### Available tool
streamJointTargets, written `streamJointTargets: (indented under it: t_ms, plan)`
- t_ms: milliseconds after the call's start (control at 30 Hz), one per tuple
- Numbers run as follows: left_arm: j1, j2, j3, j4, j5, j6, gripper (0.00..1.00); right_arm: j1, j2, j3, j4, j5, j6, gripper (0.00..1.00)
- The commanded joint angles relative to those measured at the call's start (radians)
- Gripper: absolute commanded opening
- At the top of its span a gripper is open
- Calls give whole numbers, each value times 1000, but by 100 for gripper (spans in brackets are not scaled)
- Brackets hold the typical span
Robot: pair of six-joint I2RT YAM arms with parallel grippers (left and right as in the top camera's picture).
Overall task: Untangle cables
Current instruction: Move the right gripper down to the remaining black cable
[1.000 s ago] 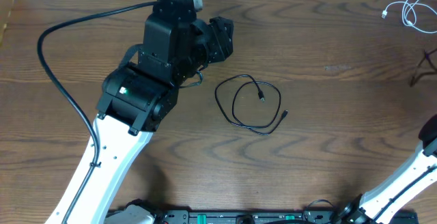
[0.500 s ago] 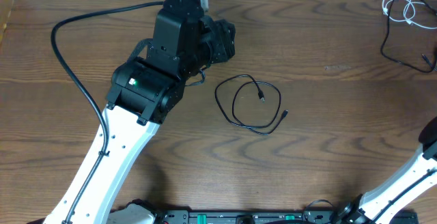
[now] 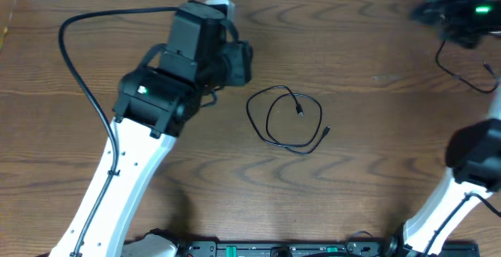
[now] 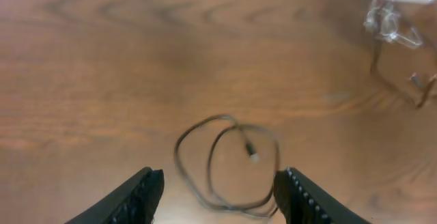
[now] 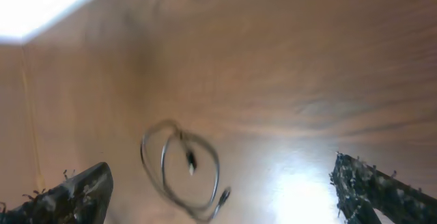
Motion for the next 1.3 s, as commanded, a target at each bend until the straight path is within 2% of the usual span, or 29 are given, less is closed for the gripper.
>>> streamJointTargets:
  t_ms: [0, 100, 267, 367, 533, 667, 867, 1100, 1267]
  plan:
    - [43, 18, 7, -71, 96, 102, 57, 124, -2, -71, -40, 108, -55, 99]
    - [45, 37, 7, -126, 130, 165, 57, 216, -2, -156, -45, 193, 6, 99]
    - [45, 81, 7, -169, 134, 180, 57, 336, -2, -322, -35, 306, 148, 87]
    - [45, 96, 7, -165, 133, 180, 57, 398, -2, -426, 16, 328, 205, 84]
    - [50, 97, 7, -163, 69, 179, 57, 491, -36, -557, 61, 419, 307, 82]
    - [50, 97, 7, -165, 30, 178, 57, 580, -112, -706, 148, 496, 446, 80]
    - [50, 97, 7, -157, 27, 179, 57, 670, -161, -885, 310, 493, 611, 73]
    - [50, 97, 7, -158, 28, 179, 57, 712, -161, -981, 436, 483, 720, 58]
    - [50, 97, 7, -158, 28, 179, 57, 732, -161, -1043, 514, 476, 776, 52]
